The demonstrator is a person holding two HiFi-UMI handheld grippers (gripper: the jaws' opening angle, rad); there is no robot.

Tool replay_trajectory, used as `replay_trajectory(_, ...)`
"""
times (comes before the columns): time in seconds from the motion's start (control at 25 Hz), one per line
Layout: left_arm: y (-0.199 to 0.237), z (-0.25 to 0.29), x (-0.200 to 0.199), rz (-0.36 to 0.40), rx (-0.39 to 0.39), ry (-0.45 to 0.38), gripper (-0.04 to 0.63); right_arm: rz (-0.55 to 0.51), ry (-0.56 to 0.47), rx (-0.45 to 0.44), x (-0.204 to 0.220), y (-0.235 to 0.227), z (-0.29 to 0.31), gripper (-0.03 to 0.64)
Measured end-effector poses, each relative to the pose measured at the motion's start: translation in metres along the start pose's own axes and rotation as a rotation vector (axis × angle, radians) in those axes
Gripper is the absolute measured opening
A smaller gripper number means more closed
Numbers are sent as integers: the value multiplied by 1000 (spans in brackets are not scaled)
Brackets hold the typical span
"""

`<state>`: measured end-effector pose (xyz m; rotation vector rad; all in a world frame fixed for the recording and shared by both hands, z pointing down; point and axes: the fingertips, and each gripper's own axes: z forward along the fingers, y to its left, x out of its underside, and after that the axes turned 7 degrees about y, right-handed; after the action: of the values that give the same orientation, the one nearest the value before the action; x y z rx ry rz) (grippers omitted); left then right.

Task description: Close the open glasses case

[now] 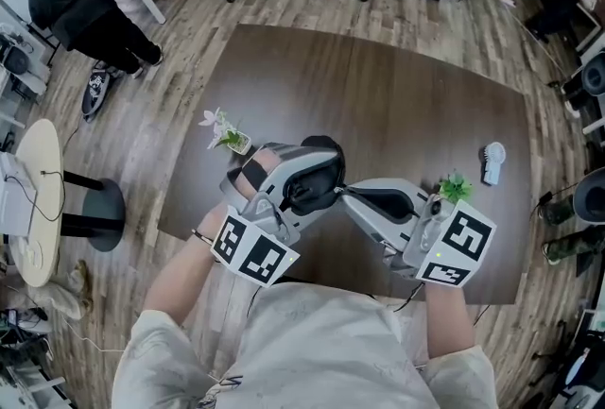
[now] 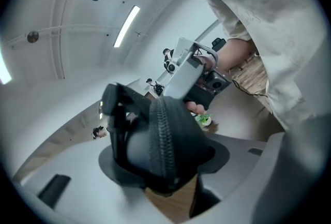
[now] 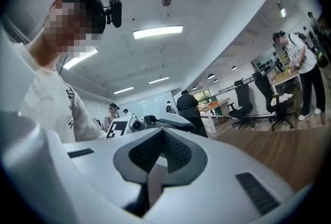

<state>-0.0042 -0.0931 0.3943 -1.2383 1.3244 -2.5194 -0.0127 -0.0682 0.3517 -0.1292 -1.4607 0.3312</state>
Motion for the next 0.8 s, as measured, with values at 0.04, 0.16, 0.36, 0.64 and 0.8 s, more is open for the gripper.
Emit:
replay_trajectory(0.04, 0, 0, 0, 28, -13, 3, 244, -15, 20, 8, 1, -1, -1, 0)
replay_trajectory(0.16, -2, 0, 4, 147, -51, 37, 233, -61, 83, 27, 6, -5, -2, 0)
replay_trajectory(0.36, -6, -2, 4, 361, -62, 98, 227, -161, 189, 83, 13, -8, -5, 0)
replay_trajectory(0.64, -13, -9, -1, 401, -47, 70, 225, -181, 211, 113, 19, -25, 1, 2)
replay_trajectory(0.8, -26, -18, -38, 387, -16, -54, 225, -153, 214, 240, 27, -63, 3, 2)
